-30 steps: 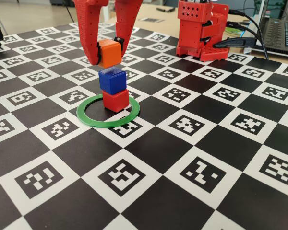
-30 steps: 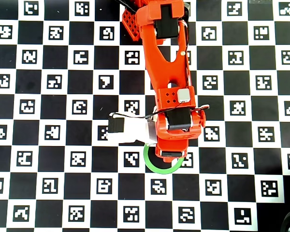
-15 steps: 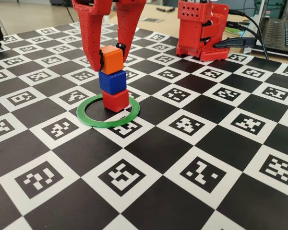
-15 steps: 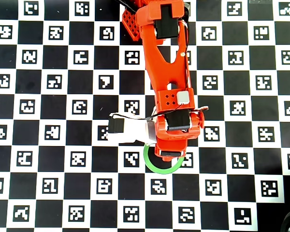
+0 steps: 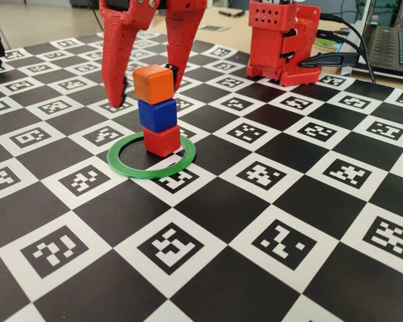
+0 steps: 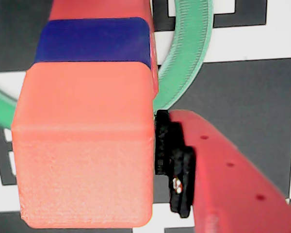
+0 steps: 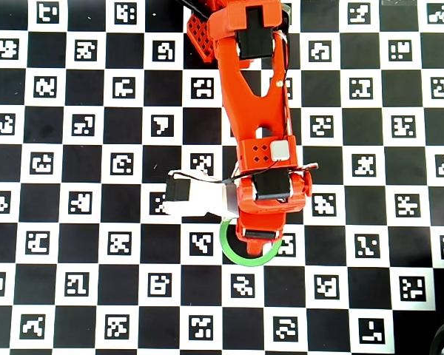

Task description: Grab the red cube then put it in the green circle then put the blue cube on top and finally the orange cube on top

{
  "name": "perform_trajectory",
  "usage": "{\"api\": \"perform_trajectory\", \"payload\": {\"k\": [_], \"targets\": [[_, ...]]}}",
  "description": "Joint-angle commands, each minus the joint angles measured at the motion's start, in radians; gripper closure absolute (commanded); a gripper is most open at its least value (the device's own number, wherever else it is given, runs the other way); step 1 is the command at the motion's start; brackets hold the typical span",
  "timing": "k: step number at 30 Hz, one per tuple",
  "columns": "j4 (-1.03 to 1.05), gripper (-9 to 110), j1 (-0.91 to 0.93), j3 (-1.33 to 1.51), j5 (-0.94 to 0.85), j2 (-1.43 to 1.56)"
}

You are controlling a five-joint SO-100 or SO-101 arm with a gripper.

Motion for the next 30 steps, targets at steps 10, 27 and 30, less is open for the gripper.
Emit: {"api": "perform_trajectory", "payload": {"k": [10,27,30], "targets": [[0.103,54,-0.026,-0.015,-0.026,0.364],[-0.276,83,0.221,0.660,-0.603,0.951],[-0.379,92,0.244,0.828,-0.693,1.088]]}}
